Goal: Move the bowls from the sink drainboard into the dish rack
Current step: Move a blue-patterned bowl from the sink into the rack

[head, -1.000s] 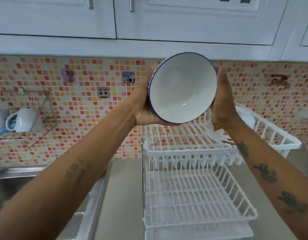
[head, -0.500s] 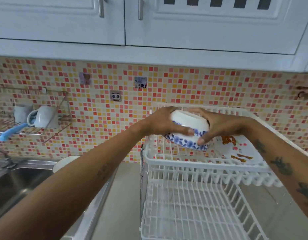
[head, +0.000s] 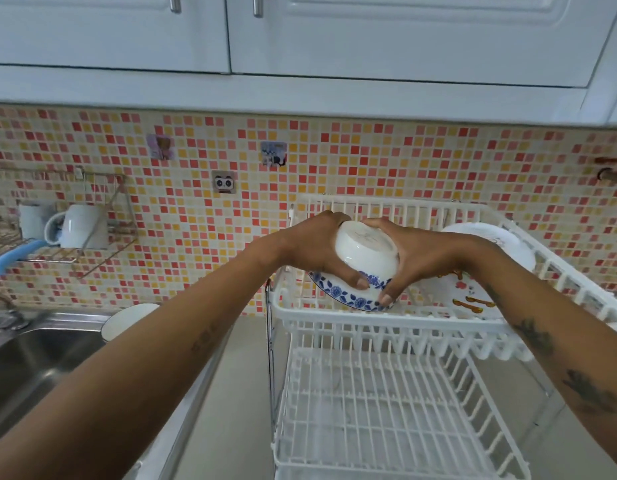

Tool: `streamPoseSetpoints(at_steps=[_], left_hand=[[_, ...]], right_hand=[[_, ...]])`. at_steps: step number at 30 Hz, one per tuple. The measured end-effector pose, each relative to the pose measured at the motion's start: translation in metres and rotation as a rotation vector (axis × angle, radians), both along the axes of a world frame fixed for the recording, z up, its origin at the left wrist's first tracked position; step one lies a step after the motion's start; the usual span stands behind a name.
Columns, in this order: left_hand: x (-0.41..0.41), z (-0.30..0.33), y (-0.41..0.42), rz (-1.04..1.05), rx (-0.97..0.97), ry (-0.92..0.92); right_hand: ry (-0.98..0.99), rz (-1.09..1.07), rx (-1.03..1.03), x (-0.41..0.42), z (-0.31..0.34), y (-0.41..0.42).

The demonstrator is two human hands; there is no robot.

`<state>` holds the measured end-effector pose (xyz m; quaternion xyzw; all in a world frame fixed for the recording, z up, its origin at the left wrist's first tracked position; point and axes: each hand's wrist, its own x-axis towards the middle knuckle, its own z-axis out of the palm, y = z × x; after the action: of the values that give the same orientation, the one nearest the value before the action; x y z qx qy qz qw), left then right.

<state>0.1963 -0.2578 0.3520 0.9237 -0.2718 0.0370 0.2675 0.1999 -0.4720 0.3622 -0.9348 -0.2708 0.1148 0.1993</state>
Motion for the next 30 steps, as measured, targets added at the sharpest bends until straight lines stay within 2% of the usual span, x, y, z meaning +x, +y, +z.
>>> streamPoseSetpoints(at_steps=[3, 9, 16, 25, 30], left_hand=[[-0.001, -0.002, -0.002, 0.028, -0.001, -0.031], [-0.001, -0.005, -0.005, 0.085, 0.137, 0.031], [0.003, -0.006, -0.007, 0.129, 0.238, 0.142], [-0.015, -0.006, -0.011, 0.143, 0.207, 0.196], [-0.028, 0.001, -0.010, 0.121, 0.175, 0.154]], right_hand=[[-0.017, 0.001, 0.031, 0.001, 0.000, -0.002], [-0.032, -0.030, -0.087, 0.002, -0.008, 0.001], [0.004, -0.046, -0.118, 0.002, -0.010, 0.001], [0.099, -0.060, -0.118, 0.001, -0.007, 0.004], [0.132, -0.101, -0.222, -0.013, 0.006, 0.019]])
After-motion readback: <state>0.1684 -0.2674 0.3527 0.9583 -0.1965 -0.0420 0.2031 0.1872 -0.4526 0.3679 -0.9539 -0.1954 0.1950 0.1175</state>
